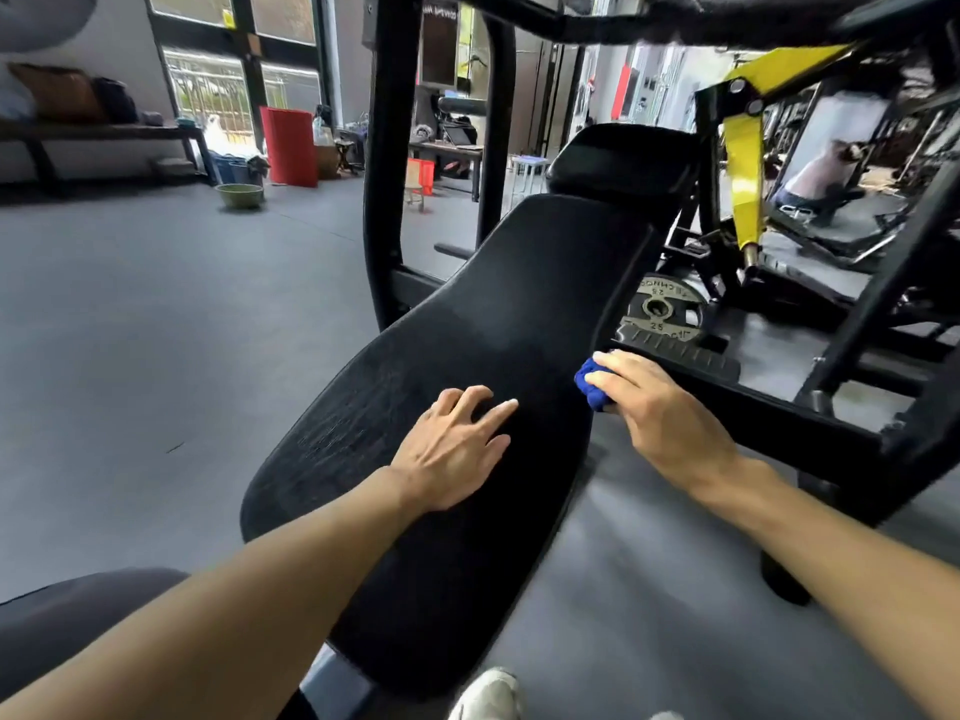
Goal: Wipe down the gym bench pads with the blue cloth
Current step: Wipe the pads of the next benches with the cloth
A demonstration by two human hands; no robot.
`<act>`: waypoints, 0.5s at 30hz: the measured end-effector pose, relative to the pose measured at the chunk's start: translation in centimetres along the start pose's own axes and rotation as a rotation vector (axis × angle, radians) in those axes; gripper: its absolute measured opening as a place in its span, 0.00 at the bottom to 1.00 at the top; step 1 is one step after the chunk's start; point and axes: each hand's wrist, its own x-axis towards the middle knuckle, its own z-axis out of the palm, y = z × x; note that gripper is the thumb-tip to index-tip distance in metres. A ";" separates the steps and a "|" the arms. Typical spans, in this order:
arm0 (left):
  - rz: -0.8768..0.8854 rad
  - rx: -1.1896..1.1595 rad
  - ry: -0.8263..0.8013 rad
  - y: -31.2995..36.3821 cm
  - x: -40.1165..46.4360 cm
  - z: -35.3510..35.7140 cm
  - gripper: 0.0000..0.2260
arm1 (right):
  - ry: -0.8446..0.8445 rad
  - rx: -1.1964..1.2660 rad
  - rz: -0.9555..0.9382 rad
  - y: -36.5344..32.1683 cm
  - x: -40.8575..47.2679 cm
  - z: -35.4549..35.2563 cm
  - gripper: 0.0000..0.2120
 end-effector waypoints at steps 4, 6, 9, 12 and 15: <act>0.062 0.003 0.170 0.4 2.9 1.3 0.23 | -0.024 -0.016 -0.009 1.8 1.6 1.6 0.20; 0.077 0.007 0.238 0.4 4.1 1.2 0.21 | -0.026 -0.015 -0.003 2.4 2.8 1.9 0.20; 0.084 0.009 0.275 -0.5 5.6 0.8 0.21 | -0.029 -0.008 -0.006 2.5 4.3 1.7 0.19; 0.087 0.007 0.293 -1.7 6.7 0.5 0.20 | -0.029 -0.020 -0.018 2.3 5.5 1.0 0.20; 0.072 -0.007 0.300 -2.6 7.7 0.2 0.20 | -0.056 -0.005 -0.047 1.7 6.4 1.6 0.20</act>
